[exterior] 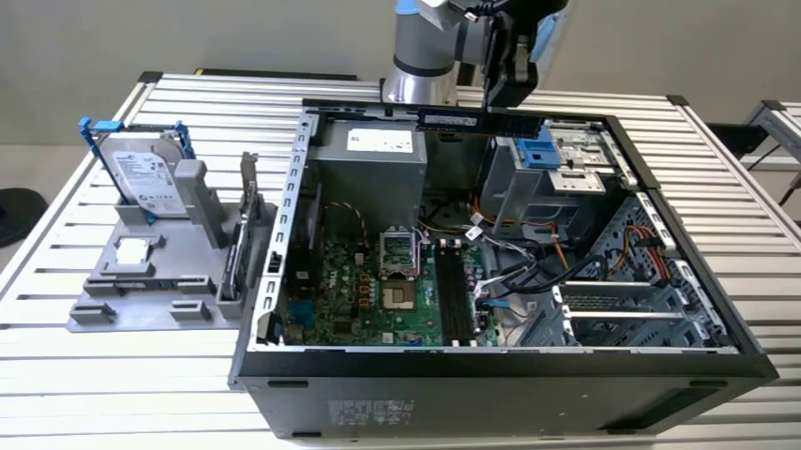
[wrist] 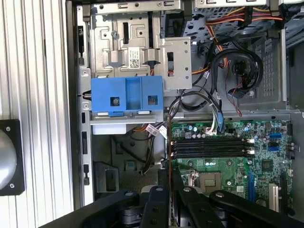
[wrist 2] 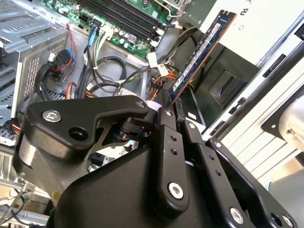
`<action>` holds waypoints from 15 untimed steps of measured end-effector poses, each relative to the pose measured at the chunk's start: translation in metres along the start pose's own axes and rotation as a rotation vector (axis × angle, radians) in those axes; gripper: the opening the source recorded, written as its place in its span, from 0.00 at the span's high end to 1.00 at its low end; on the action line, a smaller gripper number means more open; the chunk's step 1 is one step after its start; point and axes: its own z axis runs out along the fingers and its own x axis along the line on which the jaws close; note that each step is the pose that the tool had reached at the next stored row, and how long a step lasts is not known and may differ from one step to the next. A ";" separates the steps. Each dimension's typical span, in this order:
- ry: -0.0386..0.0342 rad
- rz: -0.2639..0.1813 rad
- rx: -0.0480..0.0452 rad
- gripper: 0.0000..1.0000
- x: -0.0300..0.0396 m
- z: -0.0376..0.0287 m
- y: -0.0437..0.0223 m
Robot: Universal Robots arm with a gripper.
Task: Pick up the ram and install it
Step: 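Insert the ram into the slot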
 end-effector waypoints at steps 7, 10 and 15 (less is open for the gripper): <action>-0.0016 0.037 -0.0005 1.00 0.0000 0.0000 0.0000; -0.0024 0.055 -0.0007 1.00 0.0000 0.0000 0.0000; -0.0035 0.083 -0.0011 1.00 0.0000 0.0000 0.0000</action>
